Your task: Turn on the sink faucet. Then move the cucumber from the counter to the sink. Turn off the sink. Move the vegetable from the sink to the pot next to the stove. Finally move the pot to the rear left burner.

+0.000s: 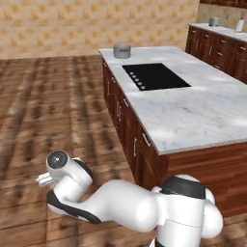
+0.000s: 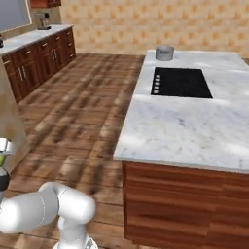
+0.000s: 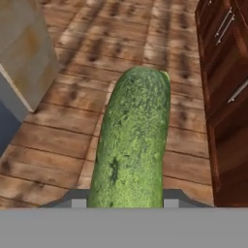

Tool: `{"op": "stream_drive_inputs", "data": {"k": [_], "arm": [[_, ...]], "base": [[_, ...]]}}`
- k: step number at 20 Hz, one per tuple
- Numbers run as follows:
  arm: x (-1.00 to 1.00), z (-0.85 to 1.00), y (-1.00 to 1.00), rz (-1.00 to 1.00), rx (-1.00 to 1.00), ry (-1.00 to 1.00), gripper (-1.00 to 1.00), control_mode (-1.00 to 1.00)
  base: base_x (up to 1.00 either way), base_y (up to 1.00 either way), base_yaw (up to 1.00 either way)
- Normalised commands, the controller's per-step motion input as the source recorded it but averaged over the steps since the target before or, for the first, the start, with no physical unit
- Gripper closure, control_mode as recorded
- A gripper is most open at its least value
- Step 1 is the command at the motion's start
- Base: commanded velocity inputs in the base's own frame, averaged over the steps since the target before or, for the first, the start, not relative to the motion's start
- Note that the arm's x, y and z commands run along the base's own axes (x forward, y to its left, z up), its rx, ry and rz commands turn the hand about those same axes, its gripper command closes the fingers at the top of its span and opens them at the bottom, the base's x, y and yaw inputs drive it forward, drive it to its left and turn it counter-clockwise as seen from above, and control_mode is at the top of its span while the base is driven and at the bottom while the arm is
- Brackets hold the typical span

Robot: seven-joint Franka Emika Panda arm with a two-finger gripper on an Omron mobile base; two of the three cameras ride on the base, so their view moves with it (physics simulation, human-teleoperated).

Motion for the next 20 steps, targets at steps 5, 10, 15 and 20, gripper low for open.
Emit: {"op": "stream_drive_inputs", "data": {"k": [5,10,15,20], "arm": [[0.0,0.0,0.0,0.0,0.0,0.0,1.0,1.0],[0.0,0.0,0.0,0.0,0.0,0.0,1.0,1.0],[0.0,0.0,0.0,0.0,0.0,0.0,1.0,1.0],[0.0,0.0,0.0,0.0,0.0,0.0,1.0,1.0]], "base": [[0.22,0.34,-0.56],[0.28,0.59,-0.55],[0.3,0.86,-0.44],[0.34,0.91,-0.42]]}}
